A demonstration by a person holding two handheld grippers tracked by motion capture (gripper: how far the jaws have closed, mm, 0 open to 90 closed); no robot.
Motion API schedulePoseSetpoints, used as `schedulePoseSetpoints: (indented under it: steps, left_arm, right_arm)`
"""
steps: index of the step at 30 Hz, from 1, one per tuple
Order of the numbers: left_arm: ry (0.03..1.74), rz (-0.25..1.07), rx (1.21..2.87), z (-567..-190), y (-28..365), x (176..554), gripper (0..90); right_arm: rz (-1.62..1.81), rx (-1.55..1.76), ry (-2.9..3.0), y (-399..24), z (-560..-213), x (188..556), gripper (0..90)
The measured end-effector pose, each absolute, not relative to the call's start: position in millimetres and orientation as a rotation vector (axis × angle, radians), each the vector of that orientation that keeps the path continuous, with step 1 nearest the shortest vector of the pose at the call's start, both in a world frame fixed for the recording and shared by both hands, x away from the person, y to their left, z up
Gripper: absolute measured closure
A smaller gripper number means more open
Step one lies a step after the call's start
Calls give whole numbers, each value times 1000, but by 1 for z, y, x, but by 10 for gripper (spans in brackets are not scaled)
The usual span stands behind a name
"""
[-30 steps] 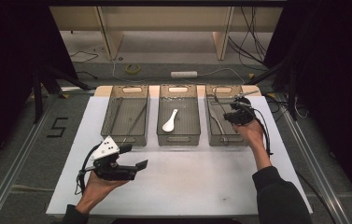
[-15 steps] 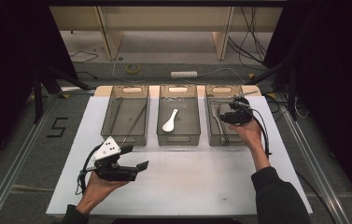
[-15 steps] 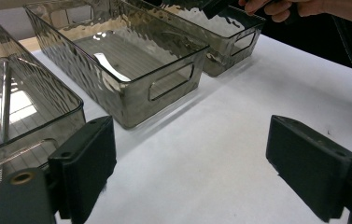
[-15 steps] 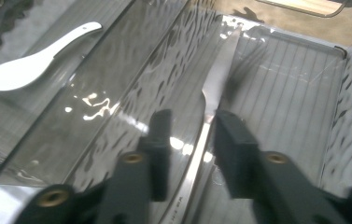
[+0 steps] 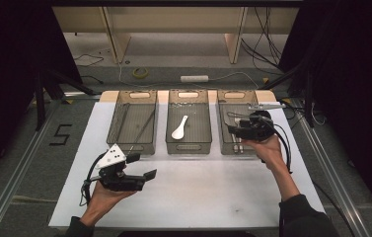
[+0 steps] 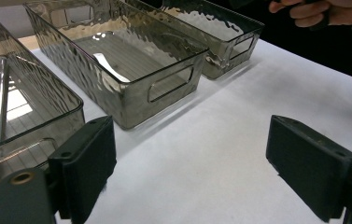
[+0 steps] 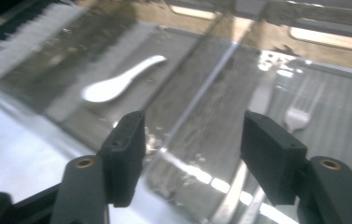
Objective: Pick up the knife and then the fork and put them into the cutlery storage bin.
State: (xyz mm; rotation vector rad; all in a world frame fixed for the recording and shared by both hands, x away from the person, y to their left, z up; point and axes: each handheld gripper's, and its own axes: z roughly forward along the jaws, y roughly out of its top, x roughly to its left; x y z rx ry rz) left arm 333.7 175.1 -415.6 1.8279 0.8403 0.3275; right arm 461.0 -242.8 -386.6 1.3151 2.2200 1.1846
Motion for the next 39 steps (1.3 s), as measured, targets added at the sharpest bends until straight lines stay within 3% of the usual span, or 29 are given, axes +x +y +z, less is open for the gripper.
schedulePoseSetpoints:
  steps: [20, 39]
  left_arm:
    - [855, 279, 1805, -415, 178, 334, 157]
    - [847, 274, 1824, -416, 177, 332, 157]
  right_arm:
    - [1383, 1082, 2217, -232, -392, 382, 285]
    - [1500, 1040, 2174, -237, -417, 328, 261]
